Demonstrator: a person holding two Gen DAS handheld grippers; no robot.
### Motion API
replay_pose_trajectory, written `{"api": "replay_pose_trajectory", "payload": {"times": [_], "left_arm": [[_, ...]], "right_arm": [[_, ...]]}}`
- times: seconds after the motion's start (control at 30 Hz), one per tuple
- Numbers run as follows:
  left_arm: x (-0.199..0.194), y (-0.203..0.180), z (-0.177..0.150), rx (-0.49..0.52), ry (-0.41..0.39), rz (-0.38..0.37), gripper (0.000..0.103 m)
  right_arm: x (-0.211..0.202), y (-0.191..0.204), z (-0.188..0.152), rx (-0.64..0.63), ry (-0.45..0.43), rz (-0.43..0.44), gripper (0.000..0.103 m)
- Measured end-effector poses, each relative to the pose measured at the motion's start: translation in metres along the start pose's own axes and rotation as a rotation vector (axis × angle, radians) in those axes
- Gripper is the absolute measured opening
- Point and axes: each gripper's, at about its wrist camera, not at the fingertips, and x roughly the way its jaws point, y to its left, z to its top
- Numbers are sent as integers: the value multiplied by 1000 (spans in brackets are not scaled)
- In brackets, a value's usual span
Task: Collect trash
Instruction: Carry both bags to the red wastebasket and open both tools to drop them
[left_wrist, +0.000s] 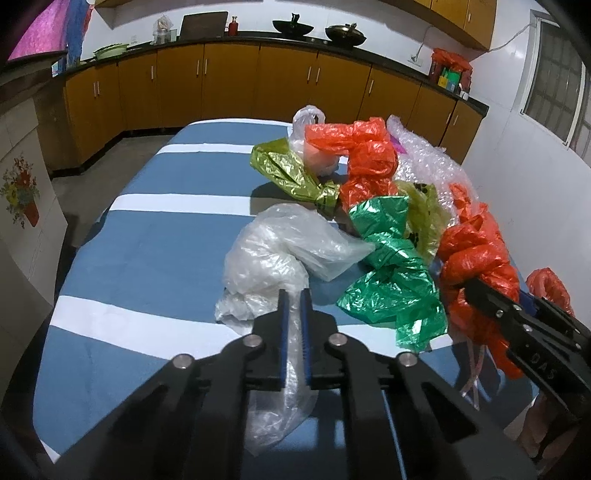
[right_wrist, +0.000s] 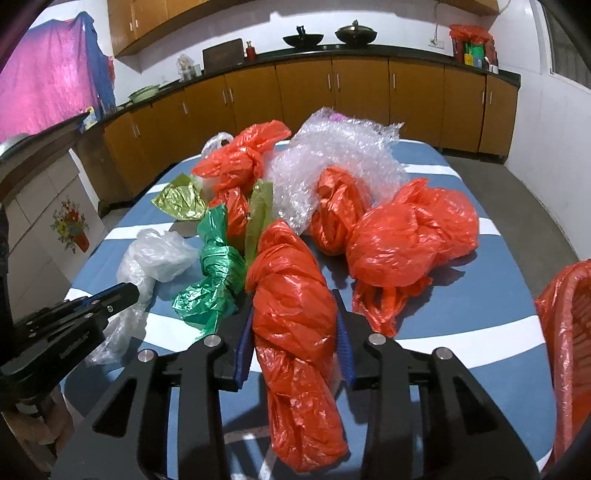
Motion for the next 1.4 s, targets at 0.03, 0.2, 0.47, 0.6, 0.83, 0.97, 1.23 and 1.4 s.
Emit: {"api": "replay_pose_trajectory", "payload": {"times": [0.03,0.2,0.47,0.6,0.83,0.97,1.23,1.4], "left_arm": [[-2,0,1,-3,-6,-1,4],[-15,-1,4,-3,-43,-8,2],[-34,-2,6,-4,-84,-20,2],[-44,-8,10,12,-114,-35,2],[-58,-23,17,31,-149,-75,2],[-68,-39,22,51,-171,-111,2],[-85,-84,34,97,-208,-216,2],[-88,-125,38,141,-211,-298,2]], "right_arm": [[-3,-1,0,2,-7,-2,38],[-22,-8,2,26,-44,-1,38],[-48,-19,0,40,-89,-17,38],[-56,-25,-1,52,-102,-26,37],[-66,-35,0,76,-121,-37,37],[-77,-44,2,89,-144,-49,37],[-106,-73,2,129,-198,-103,37],[-129,-98,-2,161,-231,-163,37]]}}
